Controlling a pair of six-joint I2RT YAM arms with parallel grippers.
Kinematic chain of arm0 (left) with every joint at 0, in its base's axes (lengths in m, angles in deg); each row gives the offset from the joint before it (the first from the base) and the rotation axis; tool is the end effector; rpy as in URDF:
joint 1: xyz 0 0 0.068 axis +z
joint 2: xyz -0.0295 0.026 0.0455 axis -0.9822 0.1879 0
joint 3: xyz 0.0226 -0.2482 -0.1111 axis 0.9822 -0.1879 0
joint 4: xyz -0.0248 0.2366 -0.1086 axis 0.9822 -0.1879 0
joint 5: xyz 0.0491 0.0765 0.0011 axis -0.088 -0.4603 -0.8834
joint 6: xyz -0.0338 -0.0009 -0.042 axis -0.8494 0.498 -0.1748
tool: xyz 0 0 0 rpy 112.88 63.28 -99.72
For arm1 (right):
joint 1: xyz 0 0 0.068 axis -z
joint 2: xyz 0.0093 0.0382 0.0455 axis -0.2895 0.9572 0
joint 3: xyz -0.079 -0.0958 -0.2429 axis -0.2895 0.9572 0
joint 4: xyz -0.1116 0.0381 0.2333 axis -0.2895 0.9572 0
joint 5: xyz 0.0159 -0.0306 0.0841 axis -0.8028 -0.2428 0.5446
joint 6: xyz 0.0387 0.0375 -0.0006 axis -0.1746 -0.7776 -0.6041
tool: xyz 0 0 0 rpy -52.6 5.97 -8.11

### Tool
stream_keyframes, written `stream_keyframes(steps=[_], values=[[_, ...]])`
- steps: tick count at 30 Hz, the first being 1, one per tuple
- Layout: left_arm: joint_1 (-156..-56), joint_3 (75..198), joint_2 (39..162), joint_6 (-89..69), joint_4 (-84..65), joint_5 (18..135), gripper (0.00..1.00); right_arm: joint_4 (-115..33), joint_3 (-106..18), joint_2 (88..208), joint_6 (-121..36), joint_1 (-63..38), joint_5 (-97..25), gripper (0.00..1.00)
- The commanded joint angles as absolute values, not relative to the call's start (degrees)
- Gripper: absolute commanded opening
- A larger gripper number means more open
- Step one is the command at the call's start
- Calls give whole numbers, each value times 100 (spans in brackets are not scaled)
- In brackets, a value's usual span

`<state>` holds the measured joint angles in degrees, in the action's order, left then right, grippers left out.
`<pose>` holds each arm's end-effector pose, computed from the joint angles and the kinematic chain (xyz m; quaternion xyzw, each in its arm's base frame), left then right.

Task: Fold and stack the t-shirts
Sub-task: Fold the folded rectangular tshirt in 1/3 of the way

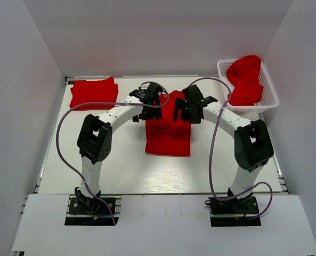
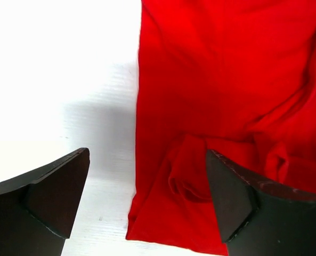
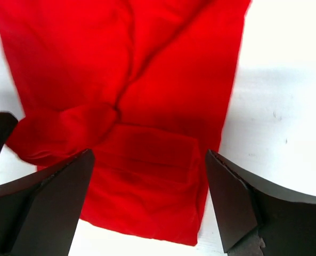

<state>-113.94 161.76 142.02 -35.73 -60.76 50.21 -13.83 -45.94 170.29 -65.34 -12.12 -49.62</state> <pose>0.3596 -0.2364 0.2225 -0.0478 0.9705 0.0181 0.2357 0.3452 0.1869 0.2298 0.0220 0.9484 0.1121 0.2957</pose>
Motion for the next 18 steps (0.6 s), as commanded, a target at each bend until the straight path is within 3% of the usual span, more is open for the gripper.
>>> stream_keyframes(steps=[1,6,10,18], values=[[-11311,16486,13975,-3619,-6359,4639,99,-1220,-4786,16813,-6189,-1217,-4736,90],[-11257,16223,13528,-3620,-6535,4568,99,-1404,-4224,16041,-5530,-1261,-4463,90],[-11205,15277,12643,-3743,-6606,4463,99,-1641,-3399,15486,-5214,-1392,-3270,90],[-11204,13044,11051,-4173,-6606,4902,99,-2283,-3099,15863,-5177,-2025,-2608,90]])
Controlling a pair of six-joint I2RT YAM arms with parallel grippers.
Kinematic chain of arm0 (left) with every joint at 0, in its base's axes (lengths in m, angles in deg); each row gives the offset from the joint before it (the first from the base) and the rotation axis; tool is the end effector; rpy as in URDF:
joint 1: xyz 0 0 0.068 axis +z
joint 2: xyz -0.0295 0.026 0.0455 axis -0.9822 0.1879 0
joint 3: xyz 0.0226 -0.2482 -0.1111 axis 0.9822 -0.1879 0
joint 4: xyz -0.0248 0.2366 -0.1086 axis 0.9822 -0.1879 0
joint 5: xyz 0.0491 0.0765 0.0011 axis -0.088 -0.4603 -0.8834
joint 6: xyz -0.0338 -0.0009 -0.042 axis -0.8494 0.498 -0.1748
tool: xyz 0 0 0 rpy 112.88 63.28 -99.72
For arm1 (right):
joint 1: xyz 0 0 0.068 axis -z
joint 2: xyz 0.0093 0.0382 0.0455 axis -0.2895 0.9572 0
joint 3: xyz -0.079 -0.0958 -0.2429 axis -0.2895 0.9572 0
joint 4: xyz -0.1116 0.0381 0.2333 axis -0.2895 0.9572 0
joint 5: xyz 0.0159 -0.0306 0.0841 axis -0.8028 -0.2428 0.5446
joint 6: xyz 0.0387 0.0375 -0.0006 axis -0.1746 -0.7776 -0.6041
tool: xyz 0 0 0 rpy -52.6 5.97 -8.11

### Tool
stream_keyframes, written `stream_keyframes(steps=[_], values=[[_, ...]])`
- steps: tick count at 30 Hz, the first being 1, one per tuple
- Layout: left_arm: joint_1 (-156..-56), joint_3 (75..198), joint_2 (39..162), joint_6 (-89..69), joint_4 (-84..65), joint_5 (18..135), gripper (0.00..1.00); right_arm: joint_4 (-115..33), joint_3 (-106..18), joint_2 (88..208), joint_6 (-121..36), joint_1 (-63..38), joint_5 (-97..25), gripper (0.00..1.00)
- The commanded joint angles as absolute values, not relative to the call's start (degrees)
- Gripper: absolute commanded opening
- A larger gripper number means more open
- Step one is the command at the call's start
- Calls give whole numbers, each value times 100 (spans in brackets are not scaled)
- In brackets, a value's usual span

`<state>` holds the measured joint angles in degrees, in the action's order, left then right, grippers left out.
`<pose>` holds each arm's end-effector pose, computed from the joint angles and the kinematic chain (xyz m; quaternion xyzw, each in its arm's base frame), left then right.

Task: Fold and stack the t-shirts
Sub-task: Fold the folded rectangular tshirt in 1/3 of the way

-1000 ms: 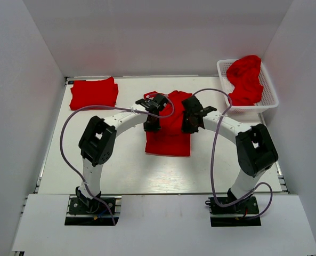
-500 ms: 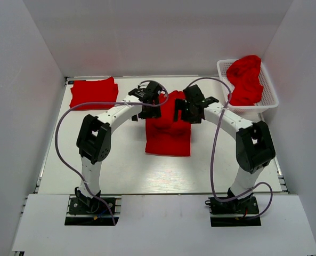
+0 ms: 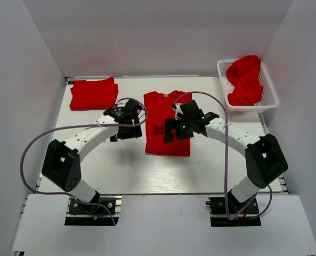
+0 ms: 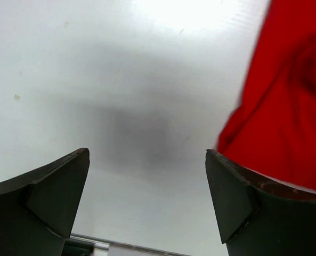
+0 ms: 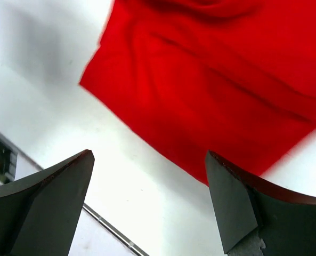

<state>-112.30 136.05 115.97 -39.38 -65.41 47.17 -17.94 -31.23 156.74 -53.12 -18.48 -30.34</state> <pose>0.2641 -0.1572 0.2510 -0.0907 0.9690 0.0578 0.2222 0.2673 0.1995 0.2361 -0.1840 0.9173 0.2487 0.2505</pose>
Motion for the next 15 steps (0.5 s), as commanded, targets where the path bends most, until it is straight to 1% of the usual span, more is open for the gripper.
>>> stream_keyframes(steps=[1,3,8,11,14,15], values=[[-11204,12875,10901,-4174,-6606,4902,99,-2353,-3151,15968,-5204,-2052,-2617,90],[-11204,12489,10619,-4235,-6606,4964,99,-2599,-3195,16109,-5292,-2105,-2696,90],[-11204,12110,9951,-4297,-6606,5017,99,-2890,-3616,16680,-5537,-2123,-2792,90],[-11204,12056,9836,-4358,-6659,4964,99,-2986,-3862,17005,-5608,-2131,-2854,90],[-11204,12170,9836,-4358,-6782,4850,99,-3127,-3986,17251,-5775,-2070,-3266,90],[-11204,12222,9905,-4358,-6834,4850,99,-3145,-4204,17313,-5758,-2079,-3520,90]])
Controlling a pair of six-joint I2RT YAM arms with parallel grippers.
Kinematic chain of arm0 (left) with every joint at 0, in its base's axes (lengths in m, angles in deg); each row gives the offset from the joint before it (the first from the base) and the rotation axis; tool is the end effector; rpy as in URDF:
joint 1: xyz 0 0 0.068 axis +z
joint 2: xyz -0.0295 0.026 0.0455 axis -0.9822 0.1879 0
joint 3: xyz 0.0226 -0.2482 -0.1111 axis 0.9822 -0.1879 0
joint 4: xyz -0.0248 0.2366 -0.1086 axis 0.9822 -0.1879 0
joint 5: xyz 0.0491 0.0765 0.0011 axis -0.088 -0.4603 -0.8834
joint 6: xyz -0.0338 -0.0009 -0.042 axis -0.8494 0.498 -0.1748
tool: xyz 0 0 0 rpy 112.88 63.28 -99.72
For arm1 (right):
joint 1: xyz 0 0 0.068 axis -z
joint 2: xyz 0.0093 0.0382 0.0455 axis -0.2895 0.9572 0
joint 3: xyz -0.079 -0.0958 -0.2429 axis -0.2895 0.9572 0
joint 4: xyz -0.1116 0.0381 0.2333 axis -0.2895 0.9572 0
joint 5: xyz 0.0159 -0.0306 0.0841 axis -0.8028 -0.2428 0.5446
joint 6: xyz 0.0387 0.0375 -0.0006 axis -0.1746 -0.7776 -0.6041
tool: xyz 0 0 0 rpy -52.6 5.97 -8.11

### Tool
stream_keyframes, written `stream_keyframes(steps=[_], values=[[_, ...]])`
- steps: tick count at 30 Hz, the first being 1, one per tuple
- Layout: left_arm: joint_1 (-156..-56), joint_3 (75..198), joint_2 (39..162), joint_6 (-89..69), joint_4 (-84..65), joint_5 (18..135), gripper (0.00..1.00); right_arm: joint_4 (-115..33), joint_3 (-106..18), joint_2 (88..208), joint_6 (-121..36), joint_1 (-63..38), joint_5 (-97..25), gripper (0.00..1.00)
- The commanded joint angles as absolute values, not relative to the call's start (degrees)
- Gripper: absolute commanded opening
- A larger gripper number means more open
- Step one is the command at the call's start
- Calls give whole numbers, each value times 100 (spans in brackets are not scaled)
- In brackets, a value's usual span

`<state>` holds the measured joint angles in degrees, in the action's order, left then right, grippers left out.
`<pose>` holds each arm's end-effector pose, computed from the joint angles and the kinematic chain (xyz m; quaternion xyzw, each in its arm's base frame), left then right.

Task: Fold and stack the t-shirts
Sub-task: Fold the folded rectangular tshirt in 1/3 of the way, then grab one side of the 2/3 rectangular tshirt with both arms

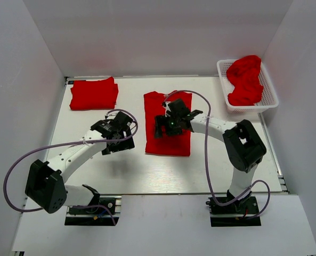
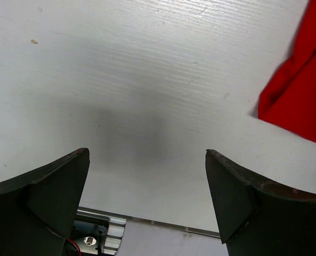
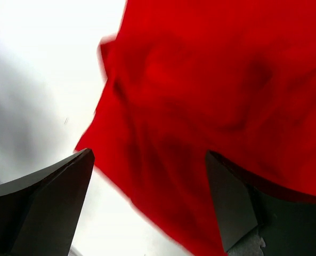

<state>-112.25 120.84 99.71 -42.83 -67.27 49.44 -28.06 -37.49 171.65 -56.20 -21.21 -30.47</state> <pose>0.2006 -0.1171 0.2455 -0.1167 0.9705 0.0402 0.2069 0.3038 0.2481 0.1929 -0.1816 0.9135 0.2656 0.2488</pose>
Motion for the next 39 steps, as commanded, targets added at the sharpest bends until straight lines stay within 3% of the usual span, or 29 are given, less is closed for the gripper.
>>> stream_keyframes(steps=[1,7,14,28,39], values=[[-11204,12310,10002,-4358,-6835,4850,99,-3127,-4293,17375,-5766,-2087,-3827,90],[-11204,12364,10055,-4305,-6685,4850,99,-3268,-5022,17700,-5793,-2008,-5355,90],[-11204,12495,10292,-3727,-6141,5296,99,-2759,-5489,17710,-5397,-1912,-5429,90],[-11573,12417,11302,-3049,-4893,6290,99,-1493,-1799,14336,-6873,-1859,-5939,90],[-11846,12557,12164,-2996,-4462,6221,99,-1747,-1358,14659,-7638,-1894,-5684,90]])
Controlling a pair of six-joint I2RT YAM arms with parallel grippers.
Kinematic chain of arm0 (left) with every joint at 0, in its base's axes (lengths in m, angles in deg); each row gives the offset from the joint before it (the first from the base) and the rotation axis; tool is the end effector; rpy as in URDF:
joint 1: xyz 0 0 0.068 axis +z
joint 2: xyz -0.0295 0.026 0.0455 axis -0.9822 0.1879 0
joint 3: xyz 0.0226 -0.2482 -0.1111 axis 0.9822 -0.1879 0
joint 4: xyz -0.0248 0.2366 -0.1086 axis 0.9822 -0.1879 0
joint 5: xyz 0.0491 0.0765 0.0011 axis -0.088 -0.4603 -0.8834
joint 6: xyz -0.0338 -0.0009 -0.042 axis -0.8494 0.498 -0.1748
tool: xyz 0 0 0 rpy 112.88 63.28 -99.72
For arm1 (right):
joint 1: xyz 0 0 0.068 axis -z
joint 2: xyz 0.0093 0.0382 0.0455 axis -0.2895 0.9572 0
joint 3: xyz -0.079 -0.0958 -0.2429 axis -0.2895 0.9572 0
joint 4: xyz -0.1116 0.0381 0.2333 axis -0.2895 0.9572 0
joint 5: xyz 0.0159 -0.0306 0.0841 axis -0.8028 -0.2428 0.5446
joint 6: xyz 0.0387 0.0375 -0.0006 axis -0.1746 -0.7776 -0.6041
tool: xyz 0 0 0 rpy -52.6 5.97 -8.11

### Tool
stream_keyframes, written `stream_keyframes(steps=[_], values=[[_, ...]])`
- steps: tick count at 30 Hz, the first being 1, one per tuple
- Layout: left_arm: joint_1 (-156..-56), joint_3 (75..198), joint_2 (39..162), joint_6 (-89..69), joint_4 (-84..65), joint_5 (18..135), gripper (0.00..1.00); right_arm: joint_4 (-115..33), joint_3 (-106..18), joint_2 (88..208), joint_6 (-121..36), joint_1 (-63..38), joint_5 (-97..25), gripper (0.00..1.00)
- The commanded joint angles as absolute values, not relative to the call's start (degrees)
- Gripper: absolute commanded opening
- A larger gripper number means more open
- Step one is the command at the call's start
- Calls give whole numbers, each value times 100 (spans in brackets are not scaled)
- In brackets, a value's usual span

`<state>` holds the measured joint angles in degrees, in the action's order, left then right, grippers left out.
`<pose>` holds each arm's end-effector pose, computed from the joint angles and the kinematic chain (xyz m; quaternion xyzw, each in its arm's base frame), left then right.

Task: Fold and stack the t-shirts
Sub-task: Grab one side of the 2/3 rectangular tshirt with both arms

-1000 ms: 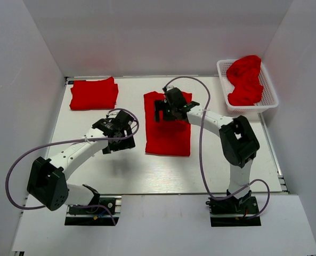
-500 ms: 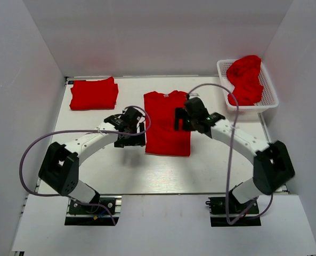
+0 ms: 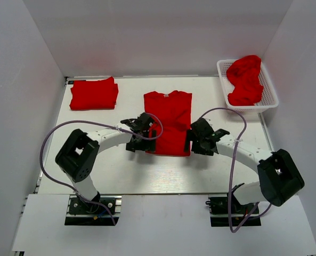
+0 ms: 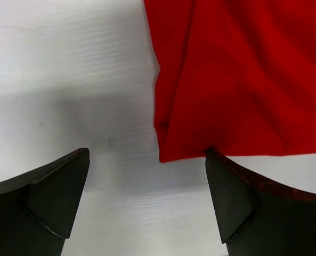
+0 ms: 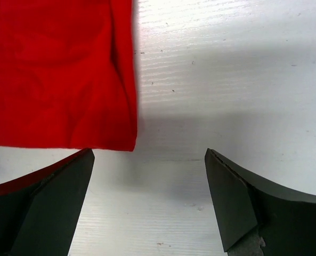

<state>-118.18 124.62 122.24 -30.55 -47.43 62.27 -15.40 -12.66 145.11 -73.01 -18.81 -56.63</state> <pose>0.2493 -0.1973 0.1717 0.0539 0.9863 -0.0446 0.1494 0.2133 0.1433 0.1909 0.0434 0.9595 0.0670 0.2700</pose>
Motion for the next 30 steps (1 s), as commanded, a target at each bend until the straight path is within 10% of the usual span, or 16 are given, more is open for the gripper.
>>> stream_keyframes(steps=[1,9,20,22,23,30], values=[[-11846,12557,12226,-2996,-4462,6221,99,-1739,-1367,14694,-7673,-1903,-5719,90],[-11951,12435,12604,-3101,-4400,6334,77,-2081,-1156,14958,-7823,-1903,-5482,80],[-12180,12118,12604,-3418,-4163,6476,24,-2626,-805,15090,-7718,-1903,-4569,28],[-12180,12056,12604,-3479,-4093,6476,12,-2705,-726,15055,-7726,-1885,-4620,0],[-12180,12056,12604,-3479,-4093,6476,0,-2731,-673,14942,-7718,-1885,-4647,0],[-12346,11916,11894,-3532,-4241,6317,0,-2417,-620,14248,-7411,-1903,-4666,0]])
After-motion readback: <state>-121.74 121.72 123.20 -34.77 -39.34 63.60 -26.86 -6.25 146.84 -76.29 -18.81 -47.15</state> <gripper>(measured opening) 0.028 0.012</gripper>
